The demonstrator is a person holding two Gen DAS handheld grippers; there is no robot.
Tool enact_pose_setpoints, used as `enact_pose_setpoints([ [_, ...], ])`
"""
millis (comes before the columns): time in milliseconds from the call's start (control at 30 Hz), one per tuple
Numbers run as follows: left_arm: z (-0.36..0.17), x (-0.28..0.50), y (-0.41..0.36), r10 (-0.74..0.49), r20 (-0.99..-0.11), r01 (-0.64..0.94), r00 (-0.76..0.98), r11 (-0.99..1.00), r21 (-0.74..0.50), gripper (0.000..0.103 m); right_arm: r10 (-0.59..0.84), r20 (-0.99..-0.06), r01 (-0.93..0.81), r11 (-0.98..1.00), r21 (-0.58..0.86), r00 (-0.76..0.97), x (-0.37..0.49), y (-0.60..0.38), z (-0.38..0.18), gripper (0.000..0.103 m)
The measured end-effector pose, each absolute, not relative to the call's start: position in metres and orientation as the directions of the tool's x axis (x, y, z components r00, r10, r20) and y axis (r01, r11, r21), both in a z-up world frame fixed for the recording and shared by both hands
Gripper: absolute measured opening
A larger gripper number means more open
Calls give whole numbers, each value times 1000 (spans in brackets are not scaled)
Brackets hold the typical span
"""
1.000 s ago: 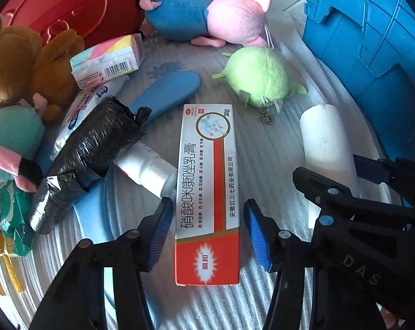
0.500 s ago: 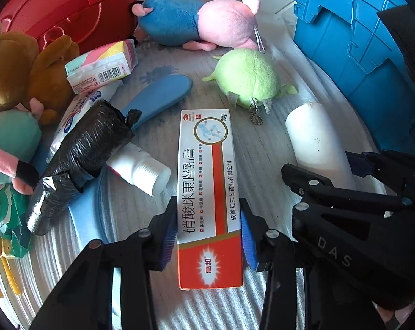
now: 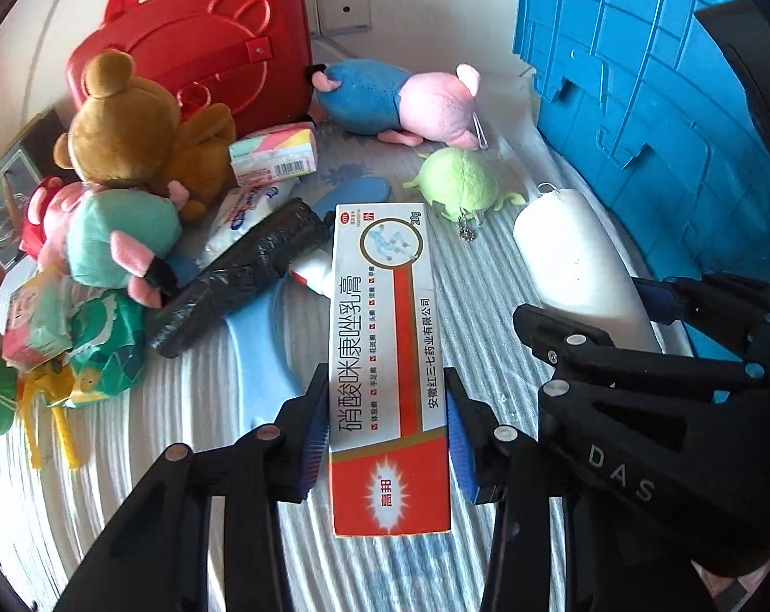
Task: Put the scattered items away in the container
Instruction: 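Grasp the red-and-white cream box with the left tool while the right tool grasps the lint roller, then carry the cream box with the left tool while the right tool carries the lint roller to the crate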
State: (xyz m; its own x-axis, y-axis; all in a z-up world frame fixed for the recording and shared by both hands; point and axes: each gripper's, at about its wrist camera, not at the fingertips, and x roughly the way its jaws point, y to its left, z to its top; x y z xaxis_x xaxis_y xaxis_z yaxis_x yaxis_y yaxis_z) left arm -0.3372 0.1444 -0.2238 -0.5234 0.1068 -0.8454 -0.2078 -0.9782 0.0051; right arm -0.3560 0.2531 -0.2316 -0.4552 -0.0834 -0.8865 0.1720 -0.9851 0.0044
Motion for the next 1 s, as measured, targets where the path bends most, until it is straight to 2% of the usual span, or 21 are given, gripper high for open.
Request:
enact_pose_setpoints([
  [367, -136, -235, 101, 64, -748, -129, -660, -991, 28, 40, -151, -780, 239, -971, 2, -607, -287, 226, -134, 49],
  [700, -86, -161, 61, 67, -679, -102, -731, -995, 12, 40, -88, -700, 192, -979, -71, -709, -192, 214, -70, 49],
  [1000, -39, -129, 82, 117, -603, -147, -789, -989, 1, 40, -34, -639, 146, -982, -124, -768, -143, 225, -29, 49],
])
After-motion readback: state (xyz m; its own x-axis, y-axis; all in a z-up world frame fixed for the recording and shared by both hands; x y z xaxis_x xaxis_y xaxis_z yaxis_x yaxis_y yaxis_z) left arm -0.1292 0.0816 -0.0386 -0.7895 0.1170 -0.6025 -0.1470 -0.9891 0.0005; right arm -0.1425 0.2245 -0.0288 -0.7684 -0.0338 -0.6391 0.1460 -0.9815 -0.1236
